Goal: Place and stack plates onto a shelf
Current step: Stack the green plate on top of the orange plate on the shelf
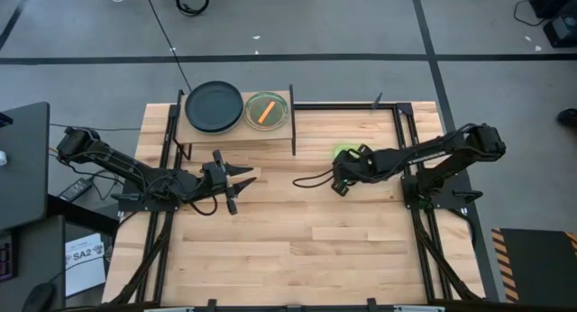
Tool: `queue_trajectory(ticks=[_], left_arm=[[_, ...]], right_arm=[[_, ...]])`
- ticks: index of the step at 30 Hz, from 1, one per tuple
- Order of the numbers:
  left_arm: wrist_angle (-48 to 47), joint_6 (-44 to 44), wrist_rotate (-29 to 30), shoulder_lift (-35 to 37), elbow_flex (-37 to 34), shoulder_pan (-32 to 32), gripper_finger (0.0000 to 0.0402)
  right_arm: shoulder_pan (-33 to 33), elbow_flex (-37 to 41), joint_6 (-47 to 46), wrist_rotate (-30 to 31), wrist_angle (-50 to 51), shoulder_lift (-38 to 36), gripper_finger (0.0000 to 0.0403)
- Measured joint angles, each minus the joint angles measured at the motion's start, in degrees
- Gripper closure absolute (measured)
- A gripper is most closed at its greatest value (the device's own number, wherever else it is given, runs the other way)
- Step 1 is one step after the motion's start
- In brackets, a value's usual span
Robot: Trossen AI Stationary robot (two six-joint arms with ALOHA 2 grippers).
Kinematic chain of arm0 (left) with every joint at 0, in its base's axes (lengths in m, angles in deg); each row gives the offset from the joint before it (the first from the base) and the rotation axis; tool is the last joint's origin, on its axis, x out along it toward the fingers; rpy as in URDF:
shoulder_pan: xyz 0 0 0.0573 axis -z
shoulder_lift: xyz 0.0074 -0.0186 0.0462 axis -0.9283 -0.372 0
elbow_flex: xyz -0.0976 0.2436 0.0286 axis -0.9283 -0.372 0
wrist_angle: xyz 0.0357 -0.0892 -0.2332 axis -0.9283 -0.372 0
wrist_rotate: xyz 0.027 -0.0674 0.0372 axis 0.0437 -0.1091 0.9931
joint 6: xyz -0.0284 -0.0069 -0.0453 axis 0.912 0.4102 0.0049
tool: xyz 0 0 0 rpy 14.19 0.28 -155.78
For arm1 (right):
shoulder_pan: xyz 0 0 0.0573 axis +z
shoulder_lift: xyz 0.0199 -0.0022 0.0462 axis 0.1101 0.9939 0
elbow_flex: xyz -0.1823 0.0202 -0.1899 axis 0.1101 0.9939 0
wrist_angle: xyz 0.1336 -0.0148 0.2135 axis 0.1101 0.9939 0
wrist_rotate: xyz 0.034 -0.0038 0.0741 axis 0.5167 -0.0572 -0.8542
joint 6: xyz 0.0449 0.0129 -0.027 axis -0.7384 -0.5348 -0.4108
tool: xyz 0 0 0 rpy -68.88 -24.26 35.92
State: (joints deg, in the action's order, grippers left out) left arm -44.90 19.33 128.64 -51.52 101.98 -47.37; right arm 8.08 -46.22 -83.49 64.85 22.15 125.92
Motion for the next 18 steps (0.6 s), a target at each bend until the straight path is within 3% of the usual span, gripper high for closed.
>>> queue_trajectory(ticks=[18], left_arm=[[-0.02, 0.0, 0.0, 0.0, 0.0, 0.0, 0.0265]], right_arm=[[0.0, -18.56, 14.08, -0.09, -0.04, -0.04, 0.0395]])
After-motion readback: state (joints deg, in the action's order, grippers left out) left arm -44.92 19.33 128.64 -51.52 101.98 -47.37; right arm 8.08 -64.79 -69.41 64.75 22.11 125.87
